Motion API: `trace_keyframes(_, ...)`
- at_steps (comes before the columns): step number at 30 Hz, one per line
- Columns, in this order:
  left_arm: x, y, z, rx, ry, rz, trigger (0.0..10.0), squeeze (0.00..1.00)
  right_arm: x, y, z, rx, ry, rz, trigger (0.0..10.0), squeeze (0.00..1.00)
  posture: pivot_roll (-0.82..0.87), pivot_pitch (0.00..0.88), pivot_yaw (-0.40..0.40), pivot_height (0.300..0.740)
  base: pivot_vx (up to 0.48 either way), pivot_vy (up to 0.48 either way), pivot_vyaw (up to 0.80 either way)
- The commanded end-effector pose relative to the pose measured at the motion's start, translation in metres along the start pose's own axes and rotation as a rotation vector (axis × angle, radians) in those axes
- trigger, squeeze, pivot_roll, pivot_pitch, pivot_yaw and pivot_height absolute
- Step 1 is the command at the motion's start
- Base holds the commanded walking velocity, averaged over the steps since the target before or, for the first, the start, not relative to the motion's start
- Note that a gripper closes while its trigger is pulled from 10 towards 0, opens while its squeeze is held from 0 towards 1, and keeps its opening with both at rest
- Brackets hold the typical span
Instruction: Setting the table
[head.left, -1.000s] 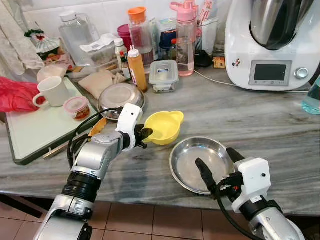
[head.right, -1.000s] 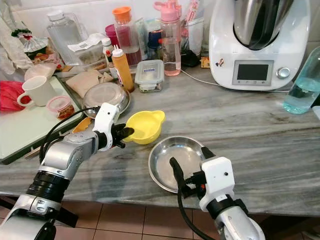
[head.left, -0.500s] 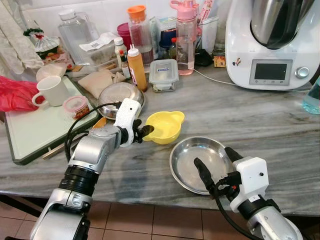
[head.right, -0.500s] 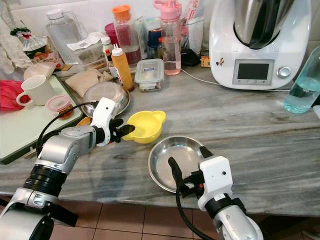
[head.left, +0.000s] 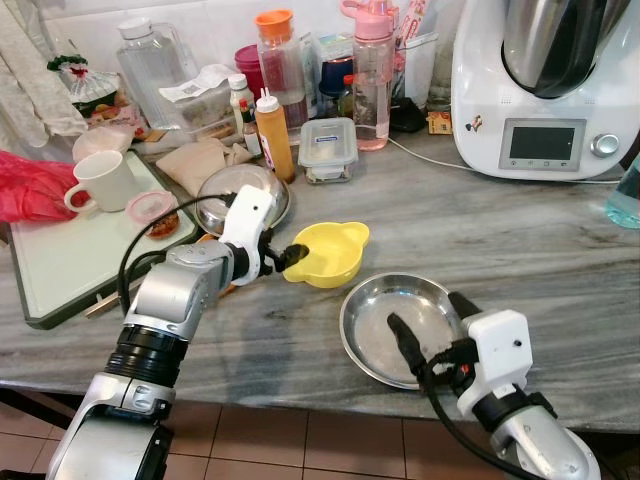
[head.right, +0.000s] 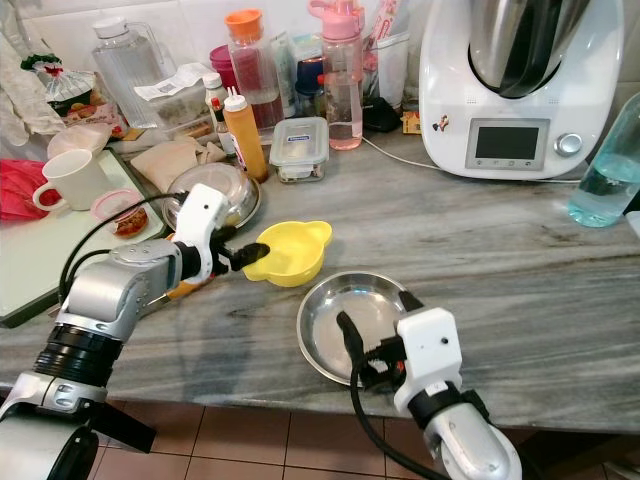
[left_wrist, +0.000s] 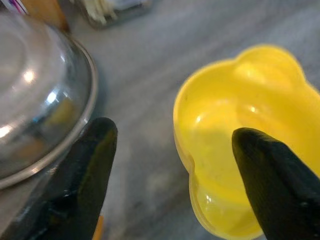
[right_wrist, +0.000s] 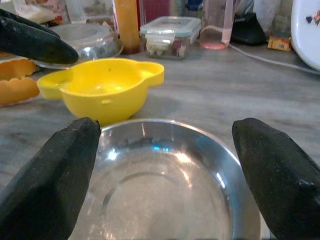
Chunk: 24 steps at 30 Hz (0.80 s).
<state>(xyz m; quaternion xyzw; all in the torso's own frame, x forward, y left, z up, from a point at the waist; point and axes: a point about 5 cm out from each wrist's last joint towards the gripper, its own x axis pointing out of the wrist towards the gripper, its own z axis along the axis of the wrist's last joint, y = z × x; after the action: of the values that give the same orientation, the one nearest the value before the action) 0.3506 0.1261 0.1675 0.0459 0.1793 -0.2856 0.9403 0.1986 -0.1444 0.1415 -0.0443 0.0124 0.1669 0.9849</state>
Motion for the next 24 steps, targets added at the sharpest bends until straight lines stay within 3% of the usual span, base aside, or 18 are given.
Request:
trace_keyframes(1, -0.007, 0.005, 0.004, -0.007, -0.047, 0.037, 10.0, 1.0, 0.001, -0.001, -0.002, 0.0, 0.006, -0.002, 10.0, 0.0, -0.16, 0.035, 0.101, 0.74, 0.0, 0.0, 0.0)
trace_keyframes(3, -0.009, 0.004, 0.008, -0.016, -0.092, 0.043, 10.0, 1.0, 0.002, -0.001, -0.002, -0.001, 0.005, -0.003, 10.0, 0.0, -0.16, 0.035, 0.097, 0.74, 0.0, 0.0, 0.0)
trace_keyframes(4, -0.013, 0.004, 0.015, -0.051, -0.174, 0.05, 10.0, 1.0, 0.002, -0.002, -0.002, -0.004, 0.003, -0.002, 10.0, 0.0, -0.16, 0.032, 0.09, 0.74, 0.0, 0.0, 0.0)
trace_keyframes(6, -0.015, 0.005, 0.018, -0.061, -0.201, 0.056, 10.0, 1.0, 0.003, -0.002, -0.002, -0.005, 0.003, -0.002, 10.0, 0.0, -0.16, 0.031, 0.089, 0.74, 0.0, 0.0, 0.0)
trace_keyframes(11, -0.039, 0.01, 0.031, -0.083, -0.457, 0.131, 10.0, 1.0, 0.007, -0.006, 0.003, -0.025, -0.026, -0.033, 10.0, 0.0, -0.15, 0.03, 0.085, 0.74, 0.0, 0.0, 0.0)
trace_keyframes(13, -0.047, 0.005, 0.025, -0.104, -0.518, 0.158, 10.0, 1.0, 0.007, -0.008, 0.004, -0.032, -0.039, -0.075, 10.0, 0.0, -0.14, 0.028, 0.083, 0.74, 0.0, 0.0, 0.0)
trace_keyframes(20, -0.058, -0.003, 0.007, -0.148, -0.568, 0.213, 10.0, 1.0, 0.005, -0.004, 0.001, -0.038, -0.039, -0.103, 10.0, 0.0, -0.14, 0.027, 0.079, 0.74, 0.0, 0.0, 0.0)
trace_keyframes(21, -0.061, -0.008, -0.008, -0.148, -0.551, 0.238, 10.0, 1.0, 0.006, -0.003, 0.001, -0.042, -0.043, -0.12, 10.0, 0.0, -0.14, 0.026, 0.075, 0.74, 0.0, 0.0, 0.0)
trace_keyframes(24, -0.063, -0.011, -0.024, -0.174, -0.507, 0.247, 10.0, 1.0, 0.008, -0.004, 0.001, -0.053, -0.051, -0.136, 10.0, 0.0, -0.13, 0.022, 0.071, 0.74, 0.0, 0.0, 0.0)
